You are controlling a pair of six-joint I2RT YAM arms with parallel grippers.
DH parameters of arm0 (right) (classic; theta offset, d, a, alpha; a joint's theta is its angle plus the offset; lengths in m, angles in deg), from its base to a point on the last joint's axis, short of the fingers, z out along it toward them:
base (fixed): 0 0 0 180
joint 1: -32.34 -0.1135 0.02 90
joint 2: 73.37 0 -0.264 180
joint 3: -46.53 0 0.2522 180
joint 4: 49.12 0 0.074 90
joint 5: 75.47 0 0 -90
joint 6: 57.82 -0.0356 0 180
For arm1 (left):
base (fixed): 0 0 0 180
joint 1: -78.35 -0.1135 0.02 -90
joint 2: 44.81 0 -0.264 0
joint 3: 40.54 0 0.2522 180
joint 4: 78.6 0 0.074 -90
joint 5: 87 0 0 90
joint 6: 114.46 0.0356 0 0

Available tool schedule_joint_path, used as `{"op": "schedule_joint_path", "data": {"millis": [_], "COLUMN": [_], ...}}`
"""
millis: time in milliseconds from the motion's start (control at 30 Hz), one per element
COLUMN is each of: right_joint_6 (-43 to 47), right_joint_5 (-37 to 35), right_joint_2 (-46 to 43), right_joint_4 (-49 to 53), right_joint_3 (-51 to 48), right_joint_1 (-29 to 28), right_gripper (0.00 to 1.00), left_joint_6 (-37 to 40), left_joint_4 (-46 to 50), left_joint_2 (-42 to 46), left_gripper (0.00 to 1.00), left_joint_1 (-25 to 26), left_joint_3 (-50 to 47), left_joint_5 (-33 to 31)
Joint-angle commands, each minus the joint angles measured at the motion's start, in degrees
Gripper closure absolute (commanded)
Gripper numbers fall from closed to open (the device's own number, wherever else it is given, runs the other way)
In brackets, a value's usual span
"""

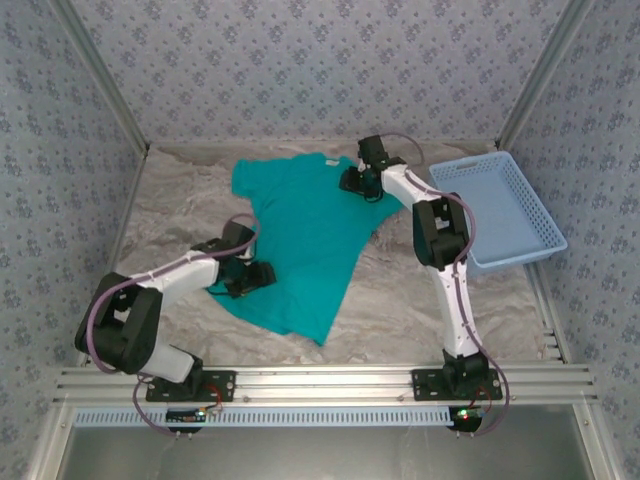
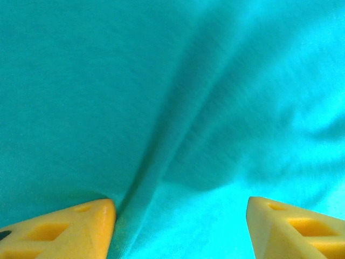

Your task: Fold the inside-out t-shirt

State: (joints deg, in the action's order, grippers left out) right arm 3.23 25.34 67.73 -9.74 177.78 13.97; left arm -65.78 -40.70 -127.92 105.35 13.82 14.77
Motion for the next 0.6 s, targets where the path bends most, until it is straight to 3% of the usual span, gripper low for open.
{"op": "schedule_joint_path", "data": {"millis": [0,100,267,333,433,567], "right_joint_6": [-0.1,0.9,1.8,2.2,4.8,12.1], "right_joint_5": [3.4,6.3,9.2,10.4,11.5,12.4], "right_joint_2": [7.3,12.1,12.9,9.0,0.0,-15.9], "right_joint_4": [5.4,7.0,11.3,11.7,11.2,9.1], "right_joint_3": [7.9,16.9,23.9,21.2,12.6,-5.8], "right_joint_1": [0.1,-0.3,0.2,1.1,2.2,2.3], "right_gripper": [0.52,0.52,0.49,0.49,0.48,0.47], "left_joint_6": [-6.5,-8.0,-7.0,-5.8,-4.4,3.0], "left_joint_4": [4.6,3.1,4.4,6.6,12.1,16.5], "left_joint_2": [-1.8,-3.1,-7.0,-5.7,-0.5,8.9], "left_gripper": [0.33,0.32,0.31,0.31,0.30,0.30], "left_joint_1": [6.9,12.6,16.3,16.8,17.1,17.1], "left_joint_3": [-2.1,1.5,10.6,13.5,15.6,15.6], "left_joint_5": [7.3,8.5,11.9,11.7,6.3,-0.9]}}
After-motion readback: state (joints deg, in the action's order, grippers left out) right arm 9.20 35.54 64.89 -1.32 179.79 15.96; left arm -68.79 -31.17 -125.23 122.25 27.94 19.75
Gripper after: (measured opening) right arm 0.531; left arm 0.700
